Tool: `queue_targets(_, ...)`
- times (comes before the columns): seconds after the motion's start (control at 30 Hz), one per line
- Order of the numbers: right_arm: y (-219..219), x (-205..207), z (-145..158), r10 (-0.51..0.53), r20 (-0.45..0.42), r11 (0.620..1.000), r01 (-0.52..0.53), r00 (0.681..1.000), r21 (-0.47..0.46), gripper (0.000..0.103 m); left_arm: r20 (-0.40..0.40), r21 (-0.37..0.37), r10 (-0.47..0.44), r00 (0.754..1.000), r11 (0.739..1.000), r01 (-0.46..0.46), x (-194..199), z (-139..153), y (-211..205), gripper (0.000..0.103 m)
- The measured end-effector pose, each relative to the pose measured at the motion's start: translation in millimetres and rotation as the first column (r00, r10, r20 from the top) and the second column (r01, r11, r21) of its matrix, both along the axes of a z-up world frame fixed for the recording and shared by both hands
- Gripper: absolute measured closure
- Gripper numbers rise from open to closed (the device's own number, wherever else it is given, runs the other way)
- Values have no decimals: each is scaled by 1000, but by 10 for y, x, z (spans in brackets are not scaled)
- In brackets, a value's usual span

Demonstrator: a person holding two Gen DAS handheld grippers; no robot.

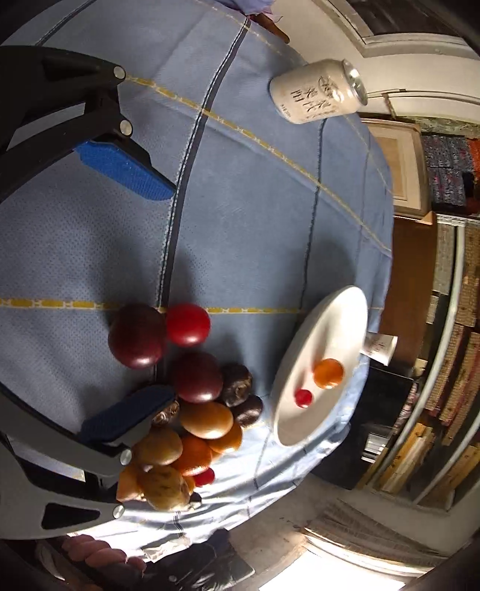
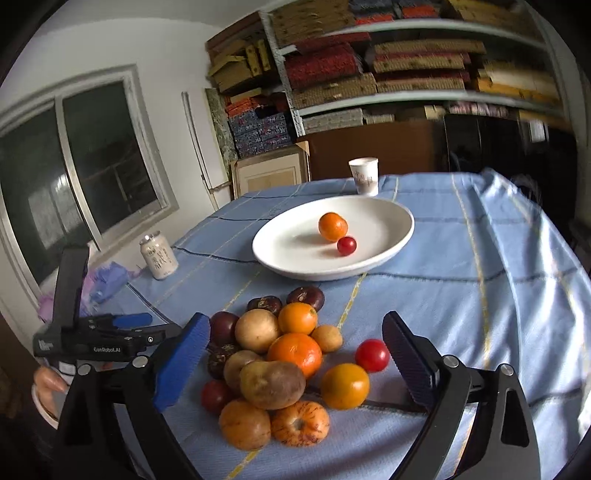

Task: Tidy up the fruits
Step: 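Withdraw both open tools from the plate back toward the fruit pile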

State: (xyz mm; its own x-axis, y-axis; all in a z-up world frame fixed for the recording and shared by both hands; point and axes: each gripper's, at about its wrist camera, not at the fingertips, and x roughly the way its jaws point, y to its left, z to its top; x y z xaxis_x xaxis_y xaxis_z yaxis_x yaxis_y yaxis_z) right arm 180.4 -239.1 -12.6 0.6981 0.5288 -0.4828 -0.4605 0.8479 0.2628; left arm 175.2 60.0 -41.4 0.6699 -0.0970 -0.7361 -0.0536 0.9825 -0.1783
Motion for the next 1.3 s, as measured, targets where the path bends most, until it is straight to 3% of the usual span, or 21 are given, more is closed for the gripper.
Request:
queue_targets(0.1, -52, 37, -27, -18, -41, 1000, 19, 999, 17, 8, 20, 10, 4, 1000, 1000, -4, -36, 29, 12, 4)
queue_targets(0.27, -122, -21, -45, -108, -15, 994, 108, 994, -2, 8, -10, 37, 1, 1000, 999, 0, -2, -7, -30, 4)
queue_targets(0.4, -91, -46, -73, -69, -10, 997, 68, 998, -27, 8, -16, 40, -2, 1000, 999, 3, 9, -15, -39, 4)
queue_targets(0.57, 122, -49, -174, 53, -79, 995, -59, 995, -85, 8, -32, 46, -9, 999, 999, 10, 29, -41, -69, 4)
queue_targets(0.83, 318, -213, -181, 107, -6, 979, -106, 994, -177, 8, -40, 65, -16, 999, 998, 19, 25, -60, -116, 4)
queue_targets(1.3, 416, -197, -242, 129, -28, 966, -132, 991, -224, 28, -35, 83, -24, 999, 996, 27, -24, -47, -127, 4)
